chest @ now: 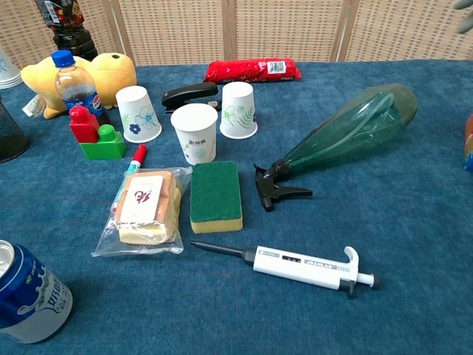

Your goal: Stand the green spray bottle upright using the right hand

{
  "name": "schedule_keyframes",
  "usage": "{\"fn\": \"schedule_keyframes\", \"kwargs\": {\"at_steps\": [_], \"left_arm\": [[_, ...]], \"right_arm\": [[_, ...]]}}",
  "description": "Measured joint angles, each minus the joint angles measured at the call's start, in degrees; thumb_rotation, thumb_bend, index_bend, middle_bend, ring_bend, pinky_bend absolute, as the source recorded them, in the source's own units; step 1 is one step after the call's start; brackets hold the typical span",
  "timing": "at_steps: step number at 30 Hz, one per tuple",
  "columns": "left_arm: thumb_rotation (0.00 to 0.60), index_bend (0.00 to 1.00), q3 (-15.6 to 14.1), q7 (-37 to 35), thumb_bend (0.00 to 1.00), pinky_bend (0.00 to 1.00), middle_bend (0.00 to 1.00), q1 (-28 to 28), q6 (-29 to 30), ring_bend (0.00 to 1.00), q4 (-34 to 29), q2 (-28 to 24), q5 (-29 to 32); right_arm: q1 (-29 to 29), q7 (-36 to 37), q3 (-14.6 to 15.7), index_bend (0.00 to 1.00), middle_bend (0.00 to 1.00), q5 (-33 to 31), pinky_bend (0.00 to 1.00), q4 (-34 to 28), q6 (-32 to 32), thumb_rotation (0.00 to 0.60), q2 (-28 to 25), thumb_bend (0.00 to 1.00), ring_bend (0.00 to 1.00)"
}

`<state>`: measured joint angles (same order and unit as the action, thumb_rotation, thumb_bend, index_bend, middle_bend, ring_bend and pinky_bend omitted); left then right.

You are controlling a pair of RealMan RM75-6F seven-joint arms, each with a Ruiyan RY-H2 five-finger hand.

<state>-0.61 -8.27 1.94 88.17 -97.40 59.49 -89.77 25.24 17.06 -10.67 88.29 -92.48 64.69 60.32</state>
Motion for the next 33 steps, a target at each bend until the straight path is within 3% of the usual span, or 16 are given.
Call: {"fn": "schedule_keyframes", "kwargs": {"at_steps": [10, 33], "left_arm": [[0.6, 0.37, 0.29, 0.91, 0.15, 0.22, 0.28, 0.24, -1.3, 0.25, -0.57, 0.32, 1.35], [0.6, 0.37, 1.01, -1.89, 0.15, 0.22, 0.28, 1.26, -4.29, 0.25, 2.93, 2.26, 3.71]], "right_arm": [[6.85, -4.42, -0.24, 0.14, 0.2, 1.18, 0.17, 2.47, -5.98, 0.6, 2.97, 0.39, 0.04], [18.27, -25.16, 1.17, 0.14, 0.2, 0.15, 0.17, 0.36, -18.25, 0.6, 7.66, 0.39, 0.03]]}}
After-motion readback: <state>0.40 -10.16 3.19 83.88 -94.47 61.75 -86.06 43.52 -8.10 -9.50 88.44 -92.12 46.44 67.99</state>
